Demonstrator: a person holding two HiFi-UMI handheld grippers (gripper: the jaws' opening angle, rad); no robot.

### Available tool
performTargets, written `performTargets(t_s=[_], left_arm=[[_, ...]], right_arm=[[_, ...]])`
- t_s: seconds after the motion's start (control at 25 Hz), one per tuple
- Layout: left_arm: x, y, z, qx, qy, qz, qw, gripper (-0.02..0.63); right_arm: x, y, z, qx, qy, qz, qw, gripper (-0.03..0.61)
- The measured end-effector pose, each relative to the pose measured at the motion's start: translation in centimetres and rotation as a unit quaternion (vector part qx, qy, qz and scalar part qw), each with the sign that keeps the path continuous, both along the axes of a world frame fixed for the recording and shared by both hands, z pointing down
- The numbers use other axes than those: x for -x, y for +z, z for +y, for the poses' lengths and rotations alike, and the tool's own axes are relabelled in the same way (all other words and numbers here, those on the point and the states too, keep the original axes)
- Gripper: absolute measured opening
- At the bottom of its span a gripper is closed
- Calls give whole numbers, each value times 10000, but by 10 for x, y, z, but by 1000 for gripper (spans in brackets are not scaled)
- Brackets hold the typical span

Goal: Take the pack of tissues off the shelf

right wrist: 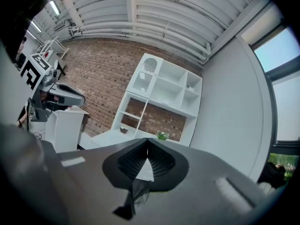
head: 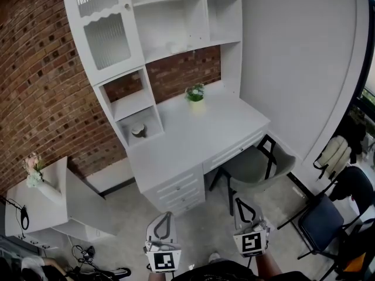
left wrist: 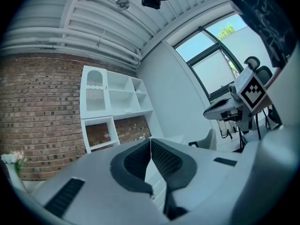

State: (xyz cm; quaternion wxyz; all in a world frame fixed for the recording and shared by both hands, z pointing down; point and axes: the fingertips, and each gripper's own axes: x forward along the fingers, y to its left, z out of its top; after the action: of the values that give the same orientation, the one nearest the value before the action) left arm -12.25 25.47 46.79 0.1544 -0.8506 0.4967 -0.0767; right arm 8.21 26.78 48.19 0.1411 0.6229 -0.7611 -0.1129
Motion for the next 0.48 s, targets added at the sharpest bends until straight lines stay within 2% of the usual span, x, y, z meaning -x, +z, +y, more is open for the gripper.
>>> performTargets(t_s=[0.2, 0.48], left_arm=[[-20, 0, -16, -25, -166, -50, 9998, 12], [-29, -4, -33, 1, -266, -1, 9996, 11]], right_arm=[[-15, 3, -21, 1, -240, 7, 9997, 5], [-26, 5, -41, -4, -338, 19, 9994, 5]])
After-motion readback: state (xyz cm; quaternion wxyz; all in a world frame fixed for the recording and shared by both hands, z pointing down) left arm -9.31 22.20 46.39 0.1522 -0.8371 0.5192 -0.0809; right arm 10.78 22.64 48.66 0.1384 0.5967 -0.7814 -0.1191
